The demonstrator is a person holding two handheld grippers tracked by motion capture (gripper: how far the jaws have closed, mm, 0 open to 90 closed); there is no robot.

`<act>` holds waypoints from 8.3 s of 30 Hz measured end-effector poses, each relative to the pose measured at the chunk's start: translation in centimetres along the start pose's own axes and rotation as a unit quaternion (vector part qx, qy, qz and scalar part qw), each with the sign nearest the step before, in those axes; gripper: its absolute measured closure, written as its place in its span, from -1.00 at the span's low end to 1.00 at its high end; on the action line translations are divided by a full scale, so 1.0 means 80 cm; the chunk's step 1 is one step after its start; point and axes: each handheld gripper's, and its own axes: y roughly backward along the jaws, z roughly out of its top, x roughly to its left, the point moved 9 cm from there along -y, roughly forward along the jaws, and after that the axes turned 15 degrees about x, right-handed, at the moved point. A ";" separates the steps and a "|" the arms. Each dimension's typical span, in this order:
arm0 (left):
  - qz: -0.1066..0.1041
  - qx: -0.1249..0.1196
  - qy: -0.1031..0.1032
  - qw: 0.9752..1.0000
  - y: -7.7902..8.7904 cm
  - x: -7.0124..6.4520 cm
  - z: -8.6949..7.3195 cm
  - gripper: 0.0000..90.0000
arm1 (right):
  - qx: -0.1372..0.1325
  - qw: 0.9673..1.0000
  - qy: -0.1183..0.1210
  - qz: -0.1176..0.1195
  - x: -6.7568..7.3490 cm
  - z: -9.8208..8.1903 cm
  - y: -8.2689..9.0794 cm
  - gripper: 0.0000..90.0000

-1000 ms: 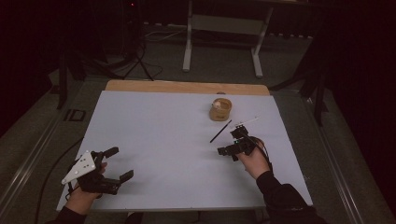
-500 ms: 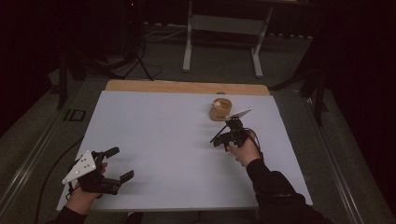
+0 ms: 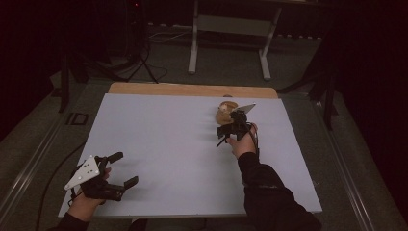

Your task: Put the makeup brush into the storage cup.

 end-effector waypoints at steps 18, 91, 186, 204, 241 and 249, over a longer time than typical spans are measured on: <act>-0.004 -0.007 0.002 1.000 0.002 -0.001 0.002 -1.00 | -0.022 0.989 -0.141 0.046 0.004 0.024 0.012 -0.21; -0.014 -0.021 0.011 1.000 0.004 -0.005 0.007 -1.00 | -0.078 0.970 -0.225 0.043 -0.057 0.038 0.008 0.90; -0.192 0.045 0.054 0.979 -0.190 -0.097 0.116 -0.90 | -0.316 0.871 0.257 0.274 0.017 -0.091 0.122 0.90; -0.175 0.085 0.106 0.975 -0.240 -0.116 0.129 -0.07 | -0.320 0.862 0.261 0.295 0.033 -0.094 0.125 0.90; -0.170 0.123 0.138 0.968 -0.262 -0.121 0.132 0.90 | -0.322 0.855 0.288 0.287 0.048 -0.095 0.127 0.69; -0.152 0.127 0.121 0.973 -0.254 -0.110 0.128 0.90 | -0.314 0.864 0.292 0.266 0.042 -0.093 0.138 0.23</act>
